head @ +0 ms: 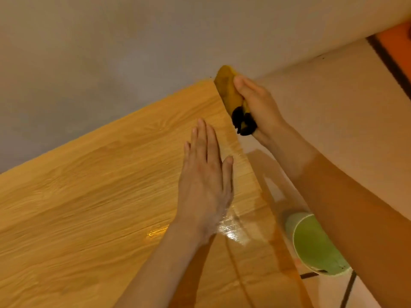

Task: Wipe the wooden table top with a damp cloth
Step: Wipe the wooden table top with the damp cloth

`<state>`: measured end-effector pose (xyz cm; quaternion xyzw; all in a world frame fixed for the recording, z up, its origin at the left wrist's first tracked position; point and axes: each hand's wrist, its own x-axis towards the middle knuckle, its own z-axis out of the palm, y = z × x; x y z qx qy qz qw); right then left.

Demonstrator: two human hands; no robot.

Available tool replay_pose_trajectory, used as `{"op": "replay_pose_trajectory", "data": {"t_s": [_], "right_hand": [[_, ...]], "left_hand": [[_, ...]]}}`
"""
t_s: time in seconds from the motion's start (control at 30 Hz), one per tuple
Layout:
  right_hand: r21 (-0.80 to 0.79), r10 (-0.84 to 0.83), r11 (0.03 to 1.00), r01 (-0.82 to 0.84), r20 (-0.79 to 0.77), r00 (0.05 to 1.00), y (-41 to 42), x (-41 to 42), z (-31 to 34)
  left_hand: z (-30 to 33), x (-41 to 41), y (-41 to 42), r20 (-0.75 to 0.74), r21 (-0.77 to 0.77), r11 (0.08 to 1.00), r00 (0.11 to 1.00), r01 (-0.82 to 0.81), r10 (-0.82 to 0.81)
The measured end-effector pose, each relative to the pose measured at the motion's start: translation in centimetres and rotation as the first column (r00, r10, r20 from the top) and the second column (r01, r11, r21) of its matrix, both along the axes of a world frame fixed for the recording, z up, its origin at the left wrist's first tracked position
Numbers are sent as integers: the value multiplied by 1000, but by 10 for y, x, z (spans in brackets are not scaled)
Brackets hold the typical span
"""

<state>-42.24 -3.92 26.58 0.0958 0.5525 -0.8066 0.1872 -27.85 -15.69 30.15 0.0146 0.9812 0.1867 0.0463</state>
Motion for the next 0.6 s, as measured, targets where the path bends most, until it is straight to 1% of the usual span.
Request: {"op": "replay_pose_trajectory", "data": {"t_s": [0.07, 0.13, 0.27, 0.43, 0.5, 0.6], "right_hand": [[-11, 44, 999, -45, -48, 998, -11, 4, 1], [-31, 54, 998, -58, -95, 994, -15, 10, -1], [-81, 19, 996, -23, -47, 999, 0, 53, -7], [-110, 50, 993, -52, -23, 999, 49, 164, 8], [-98, 54, 994, -55, -13, 998, 64, 199, 14], [-56, 55, 997, -56, -23, 998, 67, 207, 14]], "left_hand": [[-5, 0, 4, 3, -33, 999, 1000, -3, 3], [-6, 1, 5, 4, -48, 999, 1000, 3, -3], [-9, 2, 7, 27, -75, 997, 1000, 9, -7], [-10, 1, 8, 19, -91, 996, 1000, 23, -21], [-10, 0, 8, 15, -93, 995, 1000, 23, -22], [-11, -3, 8, 5, -102, 994, 1000, 26, -26]]}}
